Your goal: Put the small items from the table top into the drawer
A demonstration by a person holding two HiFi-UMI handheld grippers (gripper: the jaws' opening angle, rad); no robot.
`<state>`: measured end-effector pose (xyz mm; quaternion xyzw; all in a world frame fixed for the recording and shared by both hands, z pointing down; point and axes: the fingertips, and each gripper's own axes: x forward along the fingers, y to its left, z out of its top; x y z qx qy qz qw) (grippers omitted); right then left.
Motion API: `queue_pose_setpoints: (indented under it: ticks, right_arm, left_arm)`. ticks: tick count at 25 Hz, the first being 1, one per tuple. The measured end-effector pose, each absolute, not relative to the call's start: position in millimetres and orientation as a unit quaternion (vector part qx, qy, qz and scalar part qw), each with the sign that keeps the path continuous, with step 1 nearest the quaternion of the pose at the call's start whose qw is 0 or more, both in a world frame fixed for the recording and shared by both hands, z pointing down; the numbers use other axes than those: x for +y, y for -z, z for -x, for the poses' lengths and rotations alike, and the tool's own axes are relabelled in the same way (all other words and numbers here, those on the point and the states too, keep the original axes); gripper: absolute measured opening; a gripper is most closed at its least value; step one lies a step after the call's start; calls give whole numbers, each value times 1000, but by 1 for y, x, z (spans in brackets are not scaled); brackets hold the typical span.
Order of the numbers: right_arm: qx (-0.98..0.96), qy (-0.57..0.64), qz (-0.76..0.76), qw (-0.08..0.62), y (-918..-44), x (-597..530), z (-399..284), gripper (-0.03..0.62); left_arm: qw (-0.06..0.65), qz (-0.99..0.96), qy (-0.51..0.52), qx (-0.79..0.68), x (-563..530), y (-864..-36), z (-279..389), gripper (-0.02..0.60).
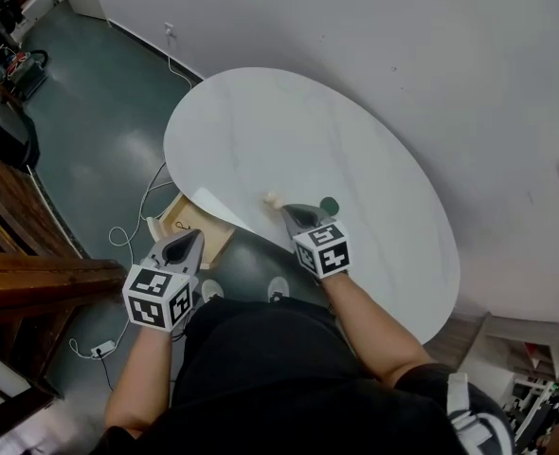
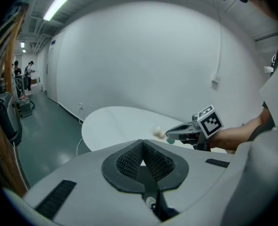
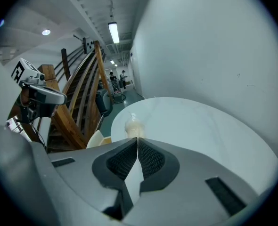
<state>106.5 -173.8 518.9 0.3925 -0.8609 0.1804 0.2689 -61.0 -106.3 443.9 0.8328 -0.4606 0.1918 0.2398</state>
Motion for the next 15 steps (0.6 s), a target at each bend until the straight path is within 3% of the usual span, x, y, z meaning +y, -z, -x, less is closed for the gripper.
queue_pose_setpoints:
  ticks: [15]
  right_arm:
    - [-889,-160,-305,301,-529,-160,10,14]
  left_arm:
    - [264,-801,-174,-508,-96,-461,150,15]
